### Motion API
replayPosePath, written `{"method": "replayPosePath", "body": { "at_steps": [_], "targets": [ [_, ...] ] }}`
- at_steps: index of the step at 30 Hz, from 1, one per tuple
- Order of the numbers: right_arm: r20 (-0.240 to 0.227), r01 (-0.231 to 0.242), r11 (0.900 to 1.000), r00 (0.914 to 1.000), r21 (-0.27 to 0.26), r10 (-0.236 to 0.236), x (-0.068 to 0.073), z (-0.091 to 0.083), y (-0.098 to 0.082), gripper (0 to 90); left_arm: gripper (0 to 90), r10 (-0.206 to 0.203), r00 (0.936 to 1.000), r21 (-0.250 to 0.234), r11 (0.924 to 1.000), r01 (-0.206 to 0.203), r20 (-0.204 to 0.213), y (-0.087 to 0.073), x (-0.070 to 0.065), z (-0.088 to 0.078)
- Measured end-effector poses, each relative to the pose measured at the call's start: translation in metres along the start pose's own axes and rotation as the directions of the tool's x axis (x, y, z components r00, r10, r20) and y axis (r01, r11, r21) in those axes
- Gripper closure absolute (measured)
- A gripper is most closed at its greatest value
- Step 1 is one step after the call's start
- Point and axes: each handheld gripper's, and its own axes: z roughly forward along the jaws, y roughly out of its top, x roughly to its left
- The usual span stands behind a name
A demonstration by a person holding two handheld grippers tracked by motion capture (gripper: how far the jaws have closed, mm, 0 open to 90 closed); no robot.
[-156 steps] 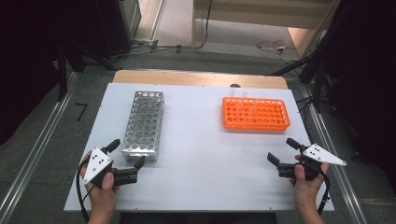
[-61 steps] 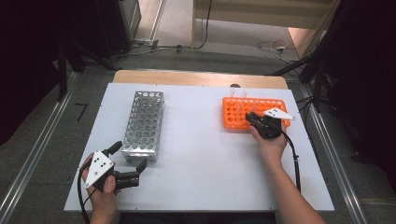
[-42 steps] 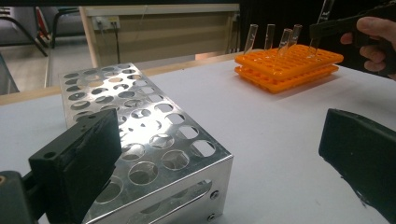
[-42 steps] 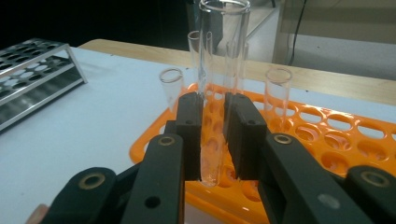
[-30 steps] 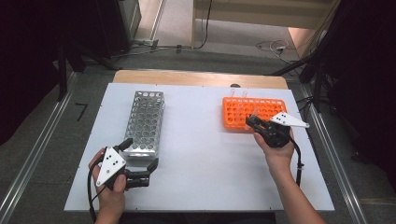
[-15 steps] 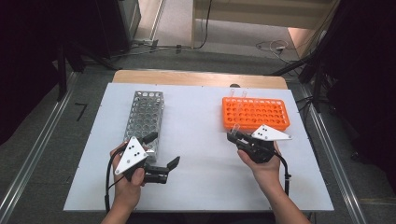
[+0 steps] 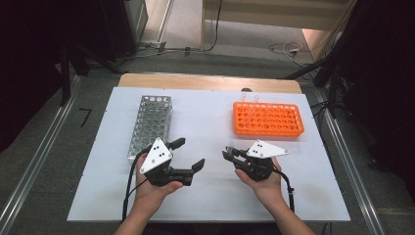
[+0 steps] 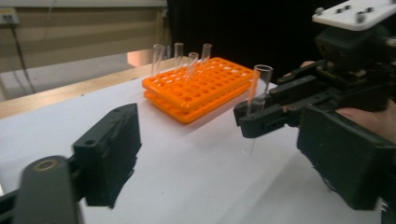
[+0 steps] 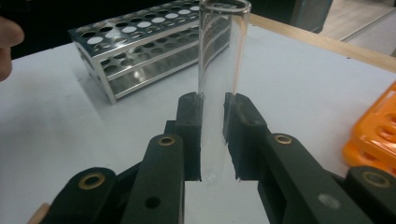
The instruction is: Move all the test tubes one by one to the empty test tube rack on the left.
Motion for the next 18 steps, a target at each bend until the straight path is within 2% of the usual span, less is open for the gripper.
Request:
{"method": "replayPosePath", "body": {
  "at_steps": [1, 5, 8, 9, 11, 18],
  "targets": [
    [-0.005, 0.005, 1.0, 1.0, 0.002, -0.005, 0.003, 0.001, 0.0, 74.1, 16.6, -0.018, 0.9998, 0.014, 0.9998, 0.018, -0.004, 0.0, -0.001, 0.002],
    [-0.03, 0.021, 1.0, 0.9993, 0.009, -0.021, 0.013, 0.007, 0.0, 74.0, 24.3, -0.045, 0.999, 0.024, 0.9987, 0.045, -0.005, 0.0, -0.005, 0.005],
    [-0.051, 0.041, 0.999, 0.9979, 0.01, -0.04, 0.021, 0.011, 0.001, 74.1, 30.2, -0.047, 0.9989, 0.033, 0.9983, 0.047, 0.002, -0.001, -0.007, 0.007],
    [-0.051, 0.041, 0.999, 0.9979, 0.01, -0.04, 0.021, 0.011, 0.001, 74.1, 30.2, -0.049, 0.9988, 0.034, 0.9982, 0.049, 0.009, -0.002, -0.008, 0.008],
    [-0.066, 0.049, 0.999, 0.9966, 0.013, -0.049, 0.026, 0.015, 0.001, 74.1, 35.6, -0.055, 0.9979, 0.04, 0.9978, 0.054, 0.035, -0.003, -0.01, 0.011],
    [-0.092, 0.069, 0.997, 0.9935, 0.019, -0.067, 0.038, 0.02, 0.002, 74.0, 48.7, -0.05, 0.9959, 0.055, 0.9975, 0.045, 0.076, -0.005, -0.016, 0.016]
  ]
}}
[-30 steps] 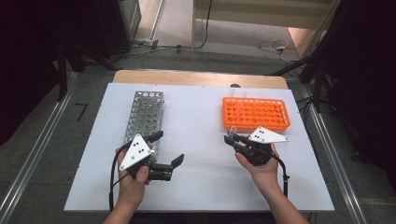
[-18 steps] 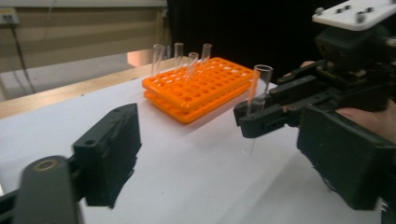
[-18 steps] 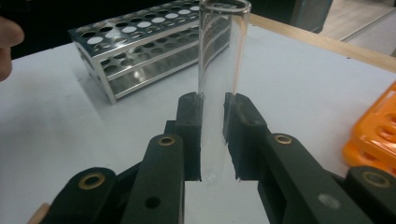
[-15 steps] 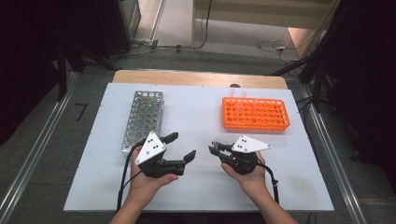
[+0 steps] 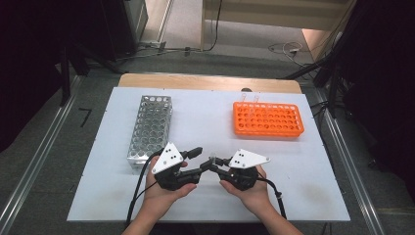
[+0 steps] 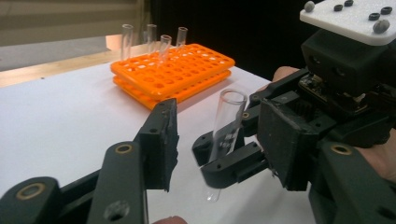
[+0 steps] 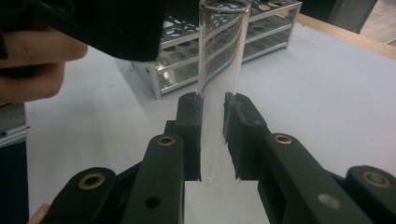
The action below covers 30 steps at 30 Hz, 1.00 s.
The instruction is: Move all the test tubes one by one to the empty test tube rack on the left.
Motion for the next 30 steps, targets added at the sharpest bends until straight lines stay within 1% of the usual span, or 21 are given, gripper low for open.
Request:
{"method": "replayPosePath", "body": {
  "at_steps": [1, 2, 7, 12, 18, 25, 30],
  "targets": [
    [0.0, 0.0, 1.0, 1.0, 0.0, 0.0, 0.0, 0.0, 0.0, 74.0, 48.7, -0.001, 1.0, -0.004, 1.0, 0.001, 0.005, -0.001, -0.001, 0.001],
    [-0.009, 0.008, 1.0, 0.9999, 0.0, -0.008, 0.003, 0.001, 0.001, 74.0, 51.6, 0.0, 0.9999, -0.002, 1.0, 0.0, 0.013, -0.001, -0.003, 0.003],
    [-0.023, 0.022, 1.0, 0.9995, 0.003, -0.022, 0.01, 0.004, 0.002, 74.1, 56.6, 0.004, 0.9997, 0.005, 1.0, -0.004, 0.024, -0.002, -0.005, 0.005],
    [-0.029, 0.029, 1.0, 0.9992, 0.003, -0.028, 0.012, 0.005, 0.003, 74.1, 62.2, 0.005, 0.9995, 0.012, 0.9999, -0.006, 0.03, -0.003, -0.005, 0.005],
    [-0.031, 0.026, 1.0, 0.9992, 0.002, -0.026, 0.014, 0.004, 0.003, 74.0, 68.2, -0.005, 0.9992, 0.013, 0.9999, 0.005, 0.04, -0.003, -0.005, 0.006],
    [-0.034, 0.03, 1.0, 0.999, 0.002, -0.03, 0.015, 0.005, 0.004, 74.0, 72.6, -0.003, 0.9992, 0.012, 0.9999, 0.003, 0.039, -0.003, -0.004, 0.005],
    [-0.034, 0.032, 0.999, 0.9989, 0.003, -0.032, 0.014, 0.005, 0.003, 74.1, 73.0, -0.006, 0.9992, 0.017, 0.9998, 0.006, 0.039, -0.003, -0.004, 0.005]
  ]
}}
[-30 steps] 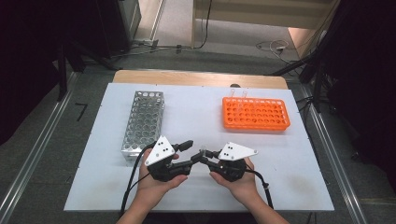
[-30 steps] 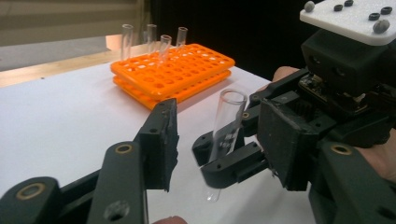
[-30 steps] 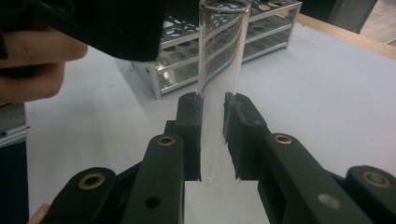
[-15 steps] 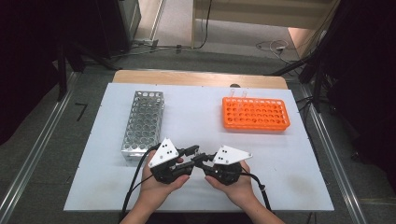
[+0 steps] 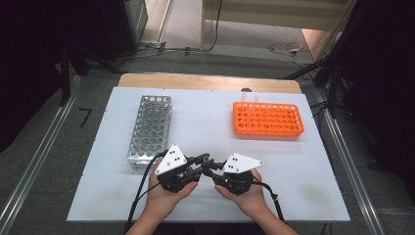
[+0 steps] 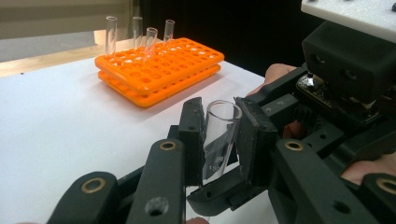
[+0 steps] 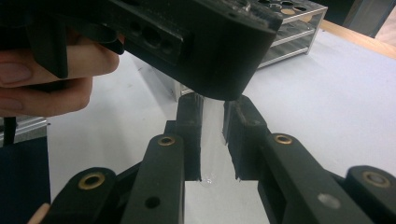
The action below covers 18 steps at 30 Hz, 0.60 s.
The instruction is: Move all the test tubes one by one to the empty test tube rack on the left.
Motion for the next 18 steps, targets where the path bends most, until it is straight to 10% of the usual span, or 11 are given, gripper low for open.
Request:
{"method": "replayPosePath", "body": {
  "at_steps": [15, 18],
  "targets": [
    [-0.012, -0.012, 1.0, 0.9999, -0.011, 0.012, -0.0007, 0.0001, 0.0002, 73.1, 76.0, 0.009, 0.9997, -0.002, 1.0, -0.009, -0.022, 0.0013, 0.0006, -0.0023],
    [-0.028, -0.018, 0.999, 0.9995, -0.028, 0.017, -0.0025, -0.0009, 0.0003, 56.3, 76.0, 0.005, 0.9995, -0.008, 1.0, -0.006, -0.03, 0.0021, 0.002, -0.0033]
  ]
}}
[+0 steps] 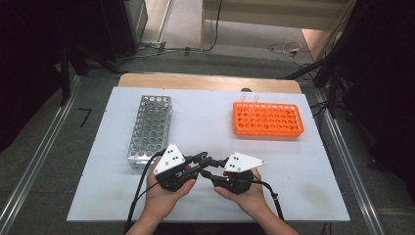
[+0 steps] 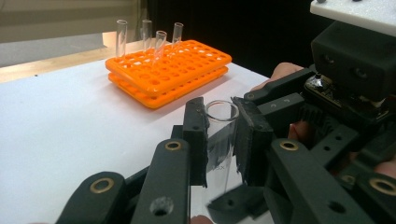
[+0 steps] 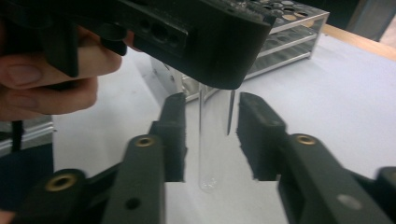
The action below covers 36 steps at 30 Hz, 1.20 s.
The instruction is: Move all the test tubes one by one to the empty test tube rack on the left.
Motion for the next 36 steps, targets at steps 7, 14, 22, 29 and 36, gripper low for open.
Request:
{"method": "replayPosePath", "body": {
  "at_steps": [7, 14, 22, 29, 36],
  "targets": [
    [-0.025, -0.025, 0.999, 0.9994, -0.023, 0.024, -0.007, -0.011, 0.001, 25.1, 76.1, -0.001, 0.9997, -0.001, 1.0, 0.001, -0.025, 0.003, 0.005, -0.004],
    [0.018, -0.049, 0.998, 0.9986, -0.031, 0.05, -0.021, -0.03, -0.006, 0.9, 76.1, -0.019, 0.9981, -0.025, 0.9995, 0.018, -0.059, 0.011, 0.016, -0.015],
    [0.051, -0.074, 0.996, 0.9957, -0.051, 0.077, -0.039, -0.059, -0.022, 0.0, 76.1, -0.014, 0.993, -0.05, 0.9987, 0.008, -0.118, 0.026, 0.034, -0.026],
    [0.091, -0.113, 0.992, 0.9889, -0.053, 0.117, -0.051, -0.079, -0.037, 0.0, 76.1, -0.021, 0.9843, -0.074, 0.9972, 0.008, -0.175, 0.045, 0.057, -0.037],
    [0.118, -0.13, 0.99, 0.9835, -0.061, 0.137, -0.062, -0.087, -0.042, 0.0, 76.1, -0.032, 0.9723, -0.081, 0.9966, 0.013, -0.231, 0.057, 0.087, -0.038]
  ]
}}
